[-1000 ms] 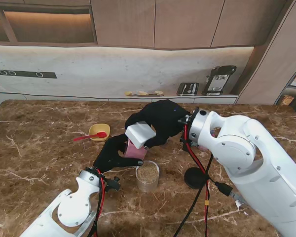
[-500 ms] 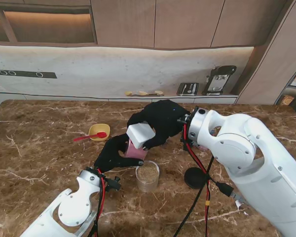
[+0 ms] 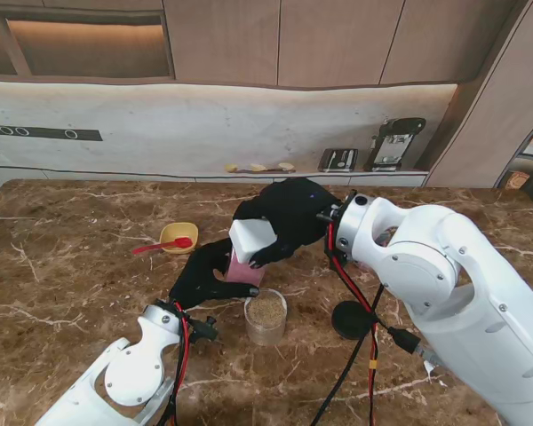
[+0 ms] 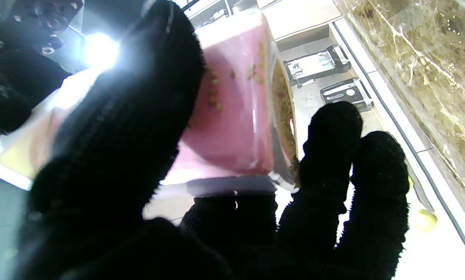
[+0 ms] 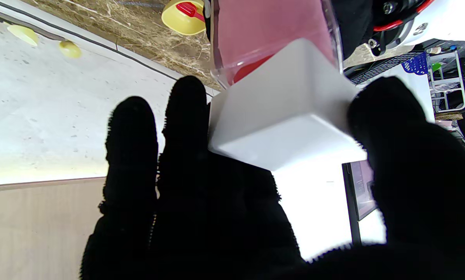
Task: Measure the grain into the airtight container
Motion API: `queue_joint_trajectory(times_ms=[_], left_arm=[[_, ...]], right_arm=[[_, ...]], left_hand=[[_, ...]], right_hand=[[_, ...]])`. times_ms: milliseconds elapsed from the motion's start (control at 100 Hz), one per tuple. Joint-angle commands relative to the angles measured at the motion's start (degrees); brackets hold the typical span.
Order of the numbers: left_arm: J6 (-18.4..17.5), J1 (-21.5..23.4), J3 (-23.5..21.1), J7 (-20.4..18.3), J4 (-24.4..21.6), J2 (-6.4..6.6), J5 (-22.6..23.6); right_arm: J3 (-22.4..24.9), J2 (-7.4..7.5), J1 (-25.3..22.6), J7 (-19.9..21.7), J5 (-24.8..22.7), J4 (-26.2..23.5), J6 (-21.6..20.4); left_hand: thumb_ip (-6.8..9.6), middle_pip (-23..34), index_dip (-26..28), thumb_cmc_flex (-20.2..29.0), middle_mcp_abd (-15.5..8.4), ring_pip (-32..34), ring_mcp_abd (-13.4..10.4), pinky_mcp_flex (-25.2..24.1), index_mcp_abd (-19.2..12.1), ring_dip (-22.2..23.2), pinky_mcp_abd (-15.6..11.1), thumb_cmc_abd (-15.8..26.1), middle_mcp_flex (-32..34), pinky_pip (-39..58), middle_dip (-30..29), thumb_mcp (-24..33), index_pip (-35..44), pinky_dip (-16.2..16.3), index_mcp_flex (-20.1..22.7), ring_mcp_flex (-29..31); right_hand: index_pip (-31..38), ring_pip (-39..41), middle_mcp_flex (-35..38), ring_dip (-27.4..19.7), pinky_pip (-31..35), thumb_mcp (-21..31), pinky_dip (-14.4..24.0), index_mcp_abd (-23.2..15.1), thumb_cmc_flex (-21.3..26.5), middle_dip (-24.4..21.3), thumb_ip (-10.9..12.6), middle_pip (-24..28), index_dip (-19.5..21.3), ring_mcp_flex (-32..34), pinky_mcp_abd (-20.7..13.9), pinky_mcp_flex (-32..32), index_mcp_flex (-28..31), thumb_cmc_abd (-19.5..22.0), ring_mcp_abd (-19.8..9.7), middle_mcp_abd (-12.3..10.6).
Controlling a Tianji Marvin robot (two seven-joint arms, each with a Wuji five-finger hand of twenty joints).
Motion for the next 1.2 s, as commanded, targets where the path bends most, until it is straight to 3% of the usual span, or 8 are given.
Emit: queue_joint_trajectory(times_ms=[0,160,520,780,920,1010,1110,1190], left_arm=[[0.05,0.29,0.04,0.02,-0.09,-0.13,0.17],[0.11,0.40,-0.13,-0.05,-0.20,-0.09,0.25],[0.18,0.56,-0.22,-0.07,-0.38,-0.07,0.18],[0.14,0.62,-0.27,-0.13,-0.45,-0.06,0.08],[0.21,0.69,-0.26,-0.18,-0.50,-0.05,0.06],[0.23,0.69,-0.23,-0.08,-0.52,-0.07,0.08],[0.21,0.65,-0.18,0.03,-0.49,-0.11,0.09],[0.18,0.64,-0.20,0.00,-0.48,-0.09,0.11]], right_arm=[[0.31,-0.14,0.29,-0.41,0.68,1.01,-1.98],[0.75,-0.07,0.44,-0.89,2.05,1.59,-4.24],[1.23,0.24,1.54,0.03,2.68,1.68,-6.65],[0.85,0.12,1.96,-1.44,1.79,2.61,-9.11],[1.02,0.22,2.25,-0.91,2.67,2.56,-9.15],[0.95,0.24,2.42,-0.76,3.07,2.70,-9.13],[0.51,0.20,2.46,-1.11,2.49,3.03,-9.47],[0.15,0.15,2.50,-1.58,2.22,3.46,-9.87]], left_hand=[[6.24,15.74,4.71,9.82,-9.31,1.41,-3.90,-0.83,-16.18,0.22,-0.76,27.77,10.58,1.95,3.60,24.99,35.22,1.35,21.85,0.98],[6.23,15.70,4.71,9.83,-9.31,1.37,-3.98,-0.77,-16.16,0.19,-0.77,27.74,10.49,1.99,3.60,25.00,35.22,1.35,21.83,0.95],[6.23,15.73,4.74,9.80,-9.32,1.34,-4.04,-0.77,-16.16,0.16,-0.77,27.76,10.55,1.99,3.61,25.00,35.26,1.35,21.84,0.98],[6.15,15.73,4.74,9.85,-9.24,1.31,-4.06,-0.80,-16.12,0.15,-0.82,27.72,10.52,1.97,3.67,24.97,35.24,1.33,21.77,0.96],[6.15,15.74,4.74,9.87,-9.20,1.33,-3.98,-0.80,-16.11,0.18,-0.87,27.72,10.51,1.96,3.70,24.98,35.24,1.32,21.78,0.90],[6.14,15.73,4.73,9.85,-9.20,1.36,-4.00,-0.80,-16.10,0.19,-0.87,27.72,10.54,1.96,3.70,24.97,35.24,1.31,21.81,0.94],[6.15,15.71,4.72,9.85,-9.23,1.35,-3.97,-0.85,-16.12,0.19,-0.83,27.75,10.55,1.92,3.68,24.98,35.20,1.30,21.76,0.89],[6.13,15.68,4.72,9.88,-9.20,1.36,-3.94,-0.84,-16.10,0.19,-0.81,27.69,10.47,1.92,3.70,24.97,35.20,1.30,21.76,0.89]], right_hand=[[8.88,-0.93,6.31,-0.21,0.39,10.59,0.72,-9.68,10.83,4.90,0.51,8.81,-1.64,0.20,0.26,-0.63,4.10,8.91,-0.96,-4.78],[9.15,-3.33,7.08,-1.20,-1.29,14.23,0.33,-11.46,18.96,5.43,0.46,6.56,-2.86,0.91,0.20,0.21,4.57,4.01,-1.51,-5.58],[0.23,-9.30,3.02,0.51,-4.54,16.90,1.20,-13.15,21.02,3.27,1.25,3.55,2.16,-2.47,-0.03,-2.29,4.12,4.57,-2.06,-7.28],[-2.60,-12.92,0.28,-0.22,-8.67,21.18,0.41,-15.67,22.58,-0.52,2.06,2.46,4.24,-3.00,-1.11,-2.30,2.73,-1.28,-2.63,-8.46],[-3.88,-14.95,-1.61,-1.51,-10.91,23.07,-0.23,-16.02,23.76,-4.03,2.46,1.71,4.07,-3.96,-0.68,-3.42,1.31,-1.73,-2.57,-8.26],[-4.54,-15.47,-2.98,-2.01,-11.38,23.72,-0.15,-15.72,21.60,-5.11,2.89,1.62,3.87,-4.42,-0.55,-3.69,0.23,-3.06,-2.34,-7.98],[-5.16,-15.46,-4.39,-4.23,-11.51,24.36,0.23,-15.22,15.06,-6.23,6.80,1.70,3.91,-4.50,-1.06,-3.44,-1.00,-5.71,-3.08,-7.66],[-5.71,-14.94,-5.38,-5.90,-11.58,18.37,0.40,-14.17,11.24,-6.63,6.78,1.59,4.05,-4.72,-1.20,-3.42,-2.15,-8.45,-3.23,-7.39]])
